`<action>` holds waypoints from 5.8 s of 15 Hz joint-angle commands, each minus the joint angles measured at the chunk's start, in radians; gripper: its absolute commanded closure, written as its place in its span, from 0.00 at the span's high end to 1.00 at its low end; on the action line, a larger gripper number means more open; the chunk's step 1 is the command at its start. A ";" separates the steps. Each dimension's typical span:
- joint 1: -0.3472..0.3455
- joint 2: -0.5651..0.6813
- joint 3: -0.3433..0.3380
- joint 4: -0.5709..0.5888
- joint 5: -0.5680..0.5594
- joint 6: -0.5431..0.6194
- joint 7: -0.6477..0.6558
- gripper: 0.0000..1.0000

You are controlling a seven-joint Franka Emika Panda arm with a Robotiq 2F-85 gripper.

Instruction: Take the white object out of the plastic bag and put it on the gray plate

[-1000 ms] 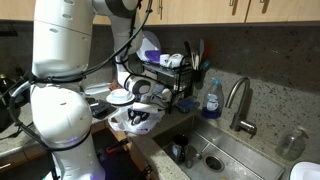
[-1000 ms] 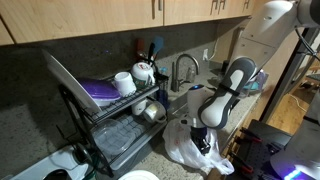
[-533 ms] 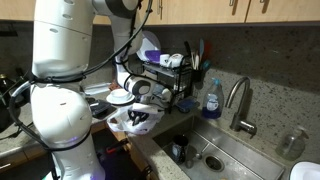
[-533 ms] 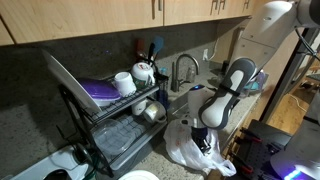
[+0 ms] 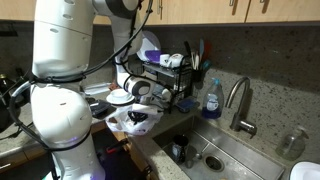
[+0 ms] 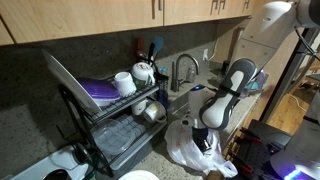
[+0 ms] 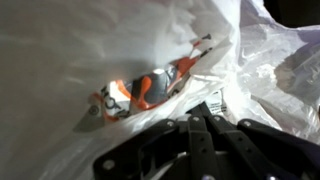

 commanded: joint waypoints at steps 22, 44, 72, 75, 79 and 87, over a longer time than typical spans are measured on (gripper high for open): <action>0.037 -0.072 0.041 -0.132 -0.009 0.129 0.034 0.42; 0.045 -0.137 0.038 -0.117 -0.088 0.089 0.275 0.03; 0.041 -0.037 0.066 -0.098 -0.087 0.343 0.302 0.28; 0.034 -0.030 0.063 -0.105 -0.144 0.365 0.338 0.44; 0.036 -0.030 0.048 -0.106 -0.238 0.366 0.411 0.44; 0.027 -0.008 0.039 -0.105 -0.327 0.361 0.483 0.00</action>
